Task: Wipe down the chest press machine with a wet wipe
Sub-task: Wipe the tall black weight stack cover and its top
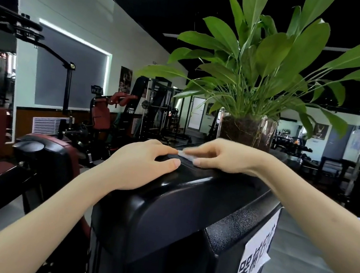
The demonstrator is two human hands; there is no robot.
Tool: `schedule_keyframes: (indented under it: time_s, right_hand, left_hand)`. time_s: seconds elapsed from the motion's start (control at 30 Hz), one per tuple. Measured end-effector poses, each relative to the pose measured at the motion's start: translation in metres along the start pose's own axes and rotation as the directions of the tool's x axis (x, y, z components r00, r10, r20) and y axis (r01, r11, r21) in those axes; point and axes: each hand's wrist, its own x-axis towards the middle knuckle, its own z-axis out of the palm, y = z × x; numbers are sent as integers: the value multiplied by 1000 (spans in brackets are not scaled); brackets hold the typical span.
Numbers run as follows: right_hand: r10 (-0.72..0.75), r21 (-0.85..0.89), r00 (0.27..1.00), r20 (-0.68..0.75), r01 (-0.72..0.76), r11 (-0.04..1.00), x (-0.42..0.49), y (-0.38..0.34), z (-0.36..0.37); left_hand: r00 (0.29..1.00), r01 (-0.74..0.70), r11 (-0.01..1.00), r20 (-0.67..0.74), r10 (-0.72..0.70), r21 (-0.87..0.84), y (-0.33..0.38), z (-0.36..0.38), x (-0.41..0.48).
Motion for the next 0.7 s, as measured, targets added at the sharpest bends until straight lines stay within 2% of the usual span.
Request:
schedule_keyframes:
  time_s: [0.07,0.13,0.27,0.33,0.4,0.5,0.6,0.7]
  right_hand:
    - [-3,-97,996,84,11,995,7,0,1]
    - [10,-128,1000,30,-6,992,11,3,-2]
    - [164,-283,985,-59,-174,943,13,26,-12]
    - [224,-236,972,-64,-233,943,14,32,-12]
    - [228,-187,972,-51,-234,954,16,27,-9]
    - [134,11,988,82,-136,991,13,6,1]
    - [36,135,969,244,-71,988,3,-8,5]
    - [78,165,965,249,-122,979,1,-2,-2]
  left_hand:
    - [1000,-7,1000,2,7,-1,-1,0,0]
    - [1000,-14,1000,5,14,2,-1,0,1]
    - [1000,-5,999,-9,5,-32,-3,1,1]
    - [1000,-1,999,-17,0,-39,-4,1,1]
    - [1000,-2,1000,-20,1,-30,-4,2,2]
    - [1000,-9,1000,-18,9,-18,-3,2,2]
    - [999,-19,1000,-39,19,-16,-3,2,1]
    - [999,-12,1000,-52,11,-16,-4,2,0]
